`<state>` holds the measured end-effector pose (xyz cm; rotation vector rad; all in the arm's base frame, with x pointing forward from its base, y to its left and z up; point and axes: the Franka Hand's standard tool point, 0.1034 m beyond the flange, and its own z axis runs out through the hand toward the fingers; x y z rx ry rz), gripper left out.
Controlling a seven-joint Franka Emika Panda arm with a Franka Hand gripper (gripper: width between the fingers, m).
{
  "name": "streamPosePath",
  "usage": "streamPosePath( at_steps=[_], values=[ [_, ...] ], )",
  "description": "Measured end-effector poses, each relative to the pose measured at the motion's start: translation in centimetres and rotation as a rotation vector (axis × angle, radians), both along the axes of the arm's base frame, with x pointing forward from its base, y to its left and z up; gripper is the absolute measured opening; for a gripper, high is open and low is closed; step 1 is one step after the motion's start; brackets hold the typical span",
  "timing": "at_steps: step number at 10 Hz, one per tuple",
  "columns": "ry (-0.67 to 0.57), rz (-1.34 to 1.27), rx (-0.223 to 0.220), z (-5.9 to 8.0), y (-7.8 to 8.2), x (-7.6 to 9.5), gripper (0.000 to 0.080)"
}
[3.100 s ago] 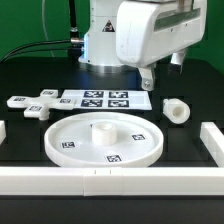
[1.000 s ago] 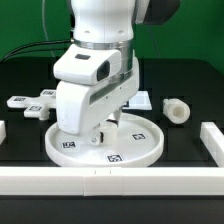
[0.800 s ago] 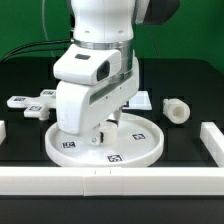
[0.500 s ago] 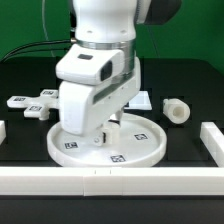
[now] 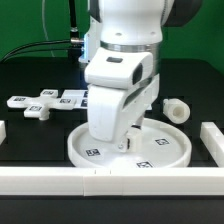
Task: Assemble round table
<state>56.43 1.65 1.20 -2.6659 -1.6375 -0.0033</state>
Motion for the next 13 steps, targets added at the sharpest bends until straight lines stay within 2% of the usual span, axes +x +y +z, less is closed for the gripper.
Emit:
streamPosePath(
  at_steps=[3, 7, 9, 10, 11, 13],
  values=[
    [0.002, -0.020, 0.004, 0.0, 2.1, 0.1, 0.0407],
    [0.006, -0.018, 0.002, 0.0, 2.2, 0.1, 0.0407],
    [0.006, -0.018, 0.002, 0.0, 2.2, 0.1, 0.0596],
    [0.007, -0.019, 0.002, 0.0, 2.2, 0.1, 0.0596],
    [0.006, -0.020, 0.002, 0.1, 2.2, 0.1, 0.0639],
    [-0.010, -0.089, -0.004, 2.0, 1.9, -0.3, 0.0648]
  ],
)
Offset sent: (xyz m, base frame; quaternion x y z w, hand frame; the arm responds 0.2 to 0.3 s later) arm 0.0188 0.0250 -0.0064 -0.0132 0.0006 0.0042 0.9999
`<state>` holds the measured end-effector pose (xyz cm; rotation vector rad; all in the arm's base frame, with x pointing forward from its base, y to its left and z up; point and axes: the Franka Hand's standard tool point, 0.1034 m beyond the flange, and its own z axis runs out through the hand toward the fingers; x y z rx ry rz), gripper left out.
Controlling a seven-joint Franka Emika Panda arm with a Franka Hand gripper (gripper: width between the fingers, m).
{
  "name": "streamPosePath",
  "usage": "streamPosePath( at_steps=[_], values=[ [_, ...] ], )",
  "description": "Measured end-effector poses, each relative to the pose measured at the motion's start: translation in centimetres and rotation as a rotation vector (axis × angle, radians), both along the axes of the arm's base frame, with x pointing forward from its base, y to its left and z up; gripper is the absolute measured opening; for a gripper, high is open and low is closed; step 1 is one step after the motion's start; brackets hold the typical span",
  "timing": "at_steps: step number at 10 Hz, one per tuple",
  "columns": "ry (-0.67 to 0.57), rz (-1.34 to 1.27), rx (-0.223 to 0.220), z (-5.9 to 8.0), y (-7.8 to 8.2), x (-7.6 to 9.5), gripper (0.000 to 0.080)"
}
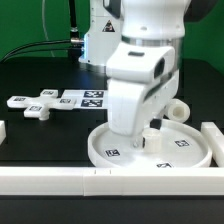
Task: Assemble round table
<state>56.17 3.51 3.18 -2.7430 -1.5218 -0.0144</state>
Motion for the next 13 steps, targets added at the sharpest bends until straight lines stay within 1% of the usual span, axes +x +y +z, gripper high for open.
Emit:
streamPosePath(
  at_steps=[2, 3, 4, 5, 6, 7, 9, 10, 11, 12, 13],
  values=[
    [-0.009, -0.121, -0.003, 2.0, 0.1, -1.0, 0.0649],
    [-0.005, -0.230, -0.005, 2.5, 0.5, -2.0, 0.0649],
    [0.004, -0.368, -0.008, 2.8, 1.7, -2.6, 0.0649],
    [0.030, -0.468, -0.022, 3.2, 3.8, -3.0, 0.0649],
    [0.029, -0.464, -0.028, 3.4, 4.8, -2.8, 0.0649],
    [-0.008, -0.409, -0.007, 3.3, 5.2, -2.6, 0.0649],
    [0.002, -0.418, -0.009, 3.2, 5.0, -2.8, 0.0649],
    [-0.008, -0.483, 0.001, 3.2, 5.0, -3.0, 0.0649],
    [-0.005, -0.598, 0.010, 3.2, 5.0, -4.4, 0.0649],
    [0.025, -0.745, 0.007, 3.2, 5.3, -6.2, 0.0649],
    [0.042, -0.765, 0.000, 3.2, 5.7, -6.8, 0.0649]
  ],
)
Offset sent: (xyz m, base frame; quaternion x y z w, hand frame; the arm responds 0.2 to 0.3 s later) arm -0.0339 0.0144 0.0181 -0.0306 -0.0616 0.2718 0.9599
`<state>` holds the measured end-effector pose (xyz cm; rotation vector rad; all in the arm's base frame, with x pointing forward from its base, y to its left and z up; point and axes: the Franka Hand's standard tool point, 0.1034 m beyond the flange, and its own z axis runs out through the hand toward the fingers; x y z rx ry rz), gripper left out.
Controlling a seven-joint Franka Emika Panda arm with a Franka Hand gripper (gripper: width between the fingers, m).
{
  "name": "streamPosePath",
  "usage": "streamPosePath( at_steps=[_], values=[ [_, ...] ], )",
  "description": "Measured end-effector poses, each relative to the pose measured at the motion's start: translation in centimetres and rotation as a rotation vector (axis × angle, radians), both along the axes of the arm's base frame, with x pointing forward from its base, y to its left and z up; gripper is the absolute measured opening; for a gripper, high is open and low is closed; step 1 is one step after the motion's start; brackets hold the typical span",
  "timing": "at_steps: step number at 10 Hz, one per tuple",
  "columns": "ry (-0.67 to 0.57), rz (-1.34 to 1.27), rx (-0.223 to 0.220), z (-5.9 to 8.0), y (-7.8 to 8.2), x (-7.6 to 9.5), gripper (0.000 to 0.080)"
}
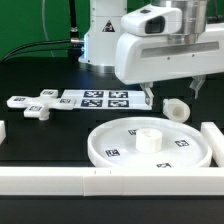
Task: Assemble round table
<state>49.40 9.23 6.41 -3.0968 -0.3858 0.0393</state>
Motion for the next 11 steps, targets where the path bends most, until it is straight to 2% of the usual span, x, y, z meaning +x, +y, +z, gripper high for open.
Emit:
streamPosePath(
  at_steps=[2, 6, 8, 9, 11],
  values=[
    [0.003, -0.012, 0.000, 0.2, 0.9, -0.4, 0.0649],
    [0.031, -0.008, -0.006, 0.0, 0.9, -0.6, 0.0649],
    [0.179, -0.018, -0.033, 0.0, 0.7, -1.6, 0.0649],
    [0.235, -0.016, -0.044, 0.0, 0.8, -1.2, 0.0649],
    [0.359, -0.014, -0.067, -0.1, 0.8, -1.6, 0.0649]
  ],
)
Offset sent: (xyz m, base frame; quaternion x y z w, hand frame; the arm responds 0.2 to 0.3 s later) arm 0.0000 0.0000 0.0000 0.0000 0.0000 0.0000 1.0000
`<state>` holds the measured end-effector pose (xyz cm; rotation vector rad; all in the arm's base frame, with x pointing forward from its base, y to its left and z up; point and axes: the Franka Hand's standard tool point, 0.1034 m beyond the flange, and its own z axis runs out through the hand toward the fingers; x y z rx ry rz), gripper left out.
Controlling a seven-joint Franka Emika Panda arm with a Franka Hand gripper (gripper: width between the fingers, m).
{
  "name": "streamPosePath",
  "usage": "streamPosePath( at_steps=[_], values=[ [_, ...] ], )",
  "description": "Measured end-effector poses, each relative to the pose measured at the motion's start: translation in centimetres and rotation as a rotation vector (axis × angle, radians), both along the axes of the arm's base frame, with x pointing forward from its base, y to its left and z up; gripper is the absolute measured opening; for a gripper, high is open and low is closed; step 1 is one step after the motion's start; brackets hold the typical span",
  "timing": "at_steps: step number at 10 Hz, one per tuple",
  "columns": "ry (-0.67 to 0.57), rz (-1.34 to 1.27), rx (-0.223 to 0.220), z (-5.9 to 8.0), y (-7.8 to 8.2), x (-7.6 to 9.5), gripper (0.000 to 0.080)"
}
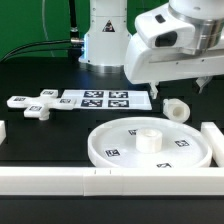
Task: Assemble round table
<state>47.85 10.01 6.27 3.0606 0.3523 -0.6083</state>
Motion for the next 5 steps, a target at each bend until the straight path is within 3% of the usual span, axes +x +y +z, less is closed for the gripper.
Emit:
streamPosePath(
  at_steps=[5],
  values=[
    [0.382, -0.005, -0.075, -1.6, 0.6, -0.5, 0.0649]
  ],
)
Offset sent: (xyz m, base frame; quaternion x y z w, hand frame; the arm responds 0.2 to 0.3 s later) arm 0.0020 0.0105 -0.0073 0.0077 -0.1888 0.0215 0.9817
